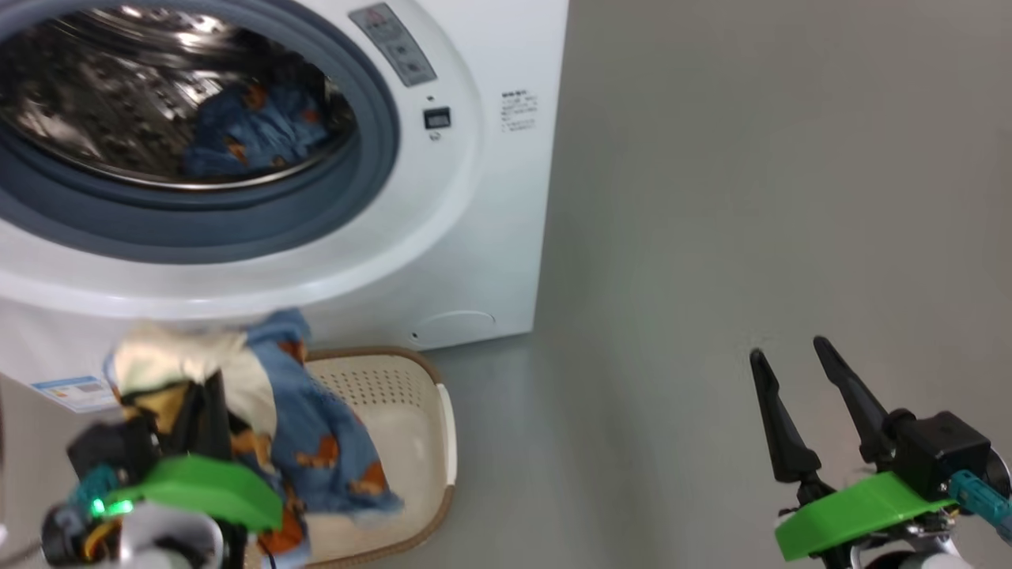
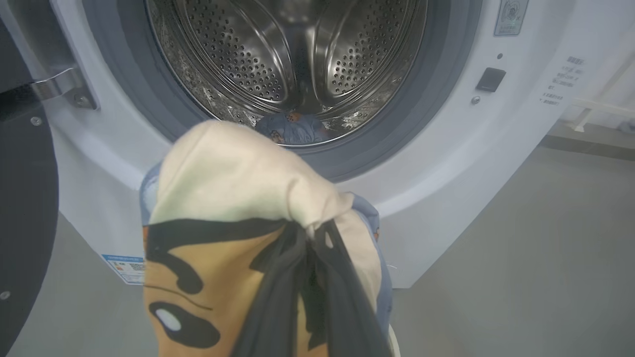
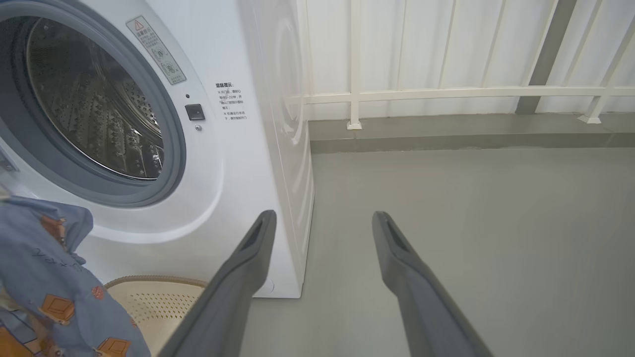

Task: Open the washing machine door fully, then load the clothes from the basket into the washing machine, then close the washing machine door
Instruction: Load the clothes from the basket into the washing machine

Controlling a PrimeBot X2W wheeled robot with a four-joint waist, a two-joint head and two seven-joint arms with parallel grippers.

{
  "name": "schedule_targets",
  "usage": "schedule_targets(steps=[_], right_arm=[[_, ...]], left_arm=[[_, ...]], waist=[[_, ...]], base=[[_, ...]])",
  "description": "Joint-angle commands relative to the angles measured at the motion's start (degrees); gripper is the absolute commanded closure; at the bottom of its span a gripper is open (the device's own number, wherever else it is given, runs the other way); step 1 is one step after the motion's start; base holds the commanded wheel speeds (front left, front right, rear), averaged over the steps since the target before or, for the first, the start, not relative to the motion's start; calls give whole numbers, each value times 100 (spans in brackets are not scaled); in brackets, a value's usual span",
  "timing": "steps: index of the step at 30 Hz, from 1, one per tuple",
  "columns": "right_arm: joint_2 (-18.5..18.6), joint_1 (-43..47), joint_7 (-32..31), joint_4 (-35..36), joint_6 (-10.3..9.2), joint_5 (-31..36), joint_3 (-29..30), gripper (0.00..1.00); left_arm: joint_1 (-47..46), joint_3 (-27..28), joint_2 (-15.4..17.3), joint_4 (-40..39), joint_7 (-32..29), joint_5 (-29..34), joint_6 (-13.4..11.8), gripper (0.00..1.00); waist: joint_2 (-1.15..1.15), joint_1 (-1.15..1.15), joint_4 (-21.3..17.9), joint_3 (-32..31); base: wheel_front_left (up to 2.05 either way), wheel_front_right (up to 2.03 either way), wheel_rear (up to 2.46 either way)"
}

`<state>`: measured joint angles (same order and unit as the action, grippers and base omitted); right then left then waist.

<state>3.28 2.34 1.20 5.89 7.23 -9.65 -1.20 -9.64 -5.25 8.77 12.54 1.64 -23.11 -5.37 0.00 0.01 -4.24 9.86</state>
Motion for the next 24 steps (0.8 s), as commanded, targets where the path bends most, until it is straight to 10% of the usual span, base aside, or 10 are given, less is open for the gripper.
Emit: schedule_targets(steps=[1, 24], right_arm=[[20, -272, 100, 111, 25, -51, -144, 0], [-39, -1150, 1065, -848, 25, -642, -700, 0]], left_arm=[[-429, 210, 197, -76, -95, -17, -12, 100], [-3391, 800, 1811, 841, -2198, -513, 145, 100]], waist=[[0, -1, -336, 420], [0, -1, -1522, 1839]], base=[[0, 0, 0], [0, 0, 0]])
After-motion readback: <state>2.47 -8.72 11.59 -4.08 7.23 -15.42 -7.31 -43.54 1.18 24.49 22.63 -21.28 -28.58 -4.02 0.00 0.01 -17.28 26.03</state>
